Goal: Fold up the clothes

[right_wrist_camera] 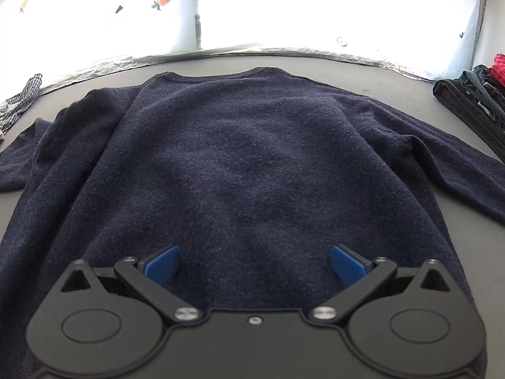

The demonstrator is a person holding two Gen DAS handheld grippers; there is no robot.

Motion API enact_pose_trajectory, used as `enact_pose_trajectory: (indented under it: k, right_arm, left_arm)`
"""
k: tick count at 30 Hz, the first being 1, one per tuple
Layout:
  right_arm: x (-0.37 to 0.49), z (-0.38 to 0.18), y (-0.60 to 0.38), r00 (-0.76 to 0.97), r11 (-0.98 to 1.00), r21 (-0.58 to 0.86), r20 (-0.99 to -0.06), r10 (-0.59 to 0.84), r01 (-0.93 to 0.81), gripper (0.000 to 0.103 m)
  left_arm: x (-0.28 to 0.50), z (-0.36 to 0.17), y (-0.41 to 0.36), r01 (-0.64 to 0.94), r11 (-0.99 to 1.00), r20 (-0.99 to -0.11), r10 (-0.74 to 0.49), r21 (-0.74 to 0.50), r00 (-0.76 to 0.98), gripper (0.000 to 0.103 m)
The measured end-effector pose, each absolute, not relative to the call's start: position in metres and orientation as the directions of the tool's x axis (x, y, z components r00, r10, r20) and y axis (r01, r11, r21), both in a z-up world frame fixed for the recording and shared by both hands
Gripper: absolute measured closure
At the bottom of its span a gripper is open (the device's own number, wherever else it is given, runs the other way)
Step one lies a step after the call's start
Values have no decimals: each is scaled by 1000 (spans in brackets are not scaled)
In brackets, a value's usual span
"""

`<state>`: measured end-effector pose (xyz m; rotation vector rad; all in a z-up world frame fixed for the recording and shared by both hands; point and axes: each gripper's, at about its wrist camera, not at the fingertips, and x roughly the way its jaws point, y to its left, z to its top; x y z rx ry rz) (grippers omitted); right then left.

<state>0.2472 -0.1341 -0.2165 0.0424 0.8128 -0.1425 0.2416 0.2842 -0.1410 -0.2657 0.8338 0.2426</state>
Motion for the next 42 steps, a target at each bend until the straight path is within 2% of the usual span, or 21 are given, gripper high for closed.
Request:
enact_pose_trajectory:
  k: [4, 13, 16, 19, 25, 27, 28, 29, 30, 32, 35, 39, 42]
  right_arm:
    - [249, -224, -135, 717, 985, 6, -686, -122, 173, 0]
    - [246, -229, -134, 752, 980, 4, -642, -150, 199, 0]
    - [247, -230, -132, 754, 976, 3, -636, -166, 217, 0]
    - [251, -231, -131, 756, 972, 6, -630, -178, 234, 0]
    - [255, -232, -131, 762, 970, 11, -621, -183, 243, 0]
    - [255, -232, -132, 763, 970, 13, -621, -182, 242, 0]
    - [255, -233, -132, 763, 970, 14, -620, -182, 242, 0]
    - [255, -233, -132, 763, 970, 14, -620, -181, 242, 0]
    - [255, -233, -132, 764, 970, 14, -620, -181, 241, 0]
    - [255, -233, -132, 764, 970, 16, -620, -180, 242, 0]
    - [255, -233, -132, 764, 970, 17, -619, -180, 242, 0]
    - [255, -233, -133, 766, 970, 21, -618, -178, 243, 0]
    - [255, -233, -132, 766, 970, 21, -618, -179, 243, 0]
  left_arm:
    - [281, -142, 289, -268, 948, -743, 56, -170, 667, 2]
    - [395, -154, 304, -160, 912, -739, -192, -377, 646, 4]
    - [433, -156, 306, -162, 860, -709, -278, -485, 648, 4]
    - [466, -164, 302, -177, 828, -702, -315, -532, 639, 8]
    - [511, -189, 279, -193, 857, -768, -302, -478, 564, 32]
    - [519, -194, 273, -220, 869, -789, -260, -442, 557, 48]
    - [523, -195, 270, -236, 876, -797, -232, -420, 557, 49]
    - [527, -193, 268, -251, 882, -805, -205, -398, 557, 56]
    - [530, -192, 267, -267, 887, -813, -178, -376, 555, 77]
    - [534, -190, 268, -298, 890, -818, -129, -345, 561, 102]
    - [519, -172, 276, -303, 876, -772, -115, -376, 625, 103]
    - [471, -116, 283, -223, 900, -661, -91, -375, 745, 103]
    - [453, -102, 288, -193, 909, -671, -118, -370, 732, 103]
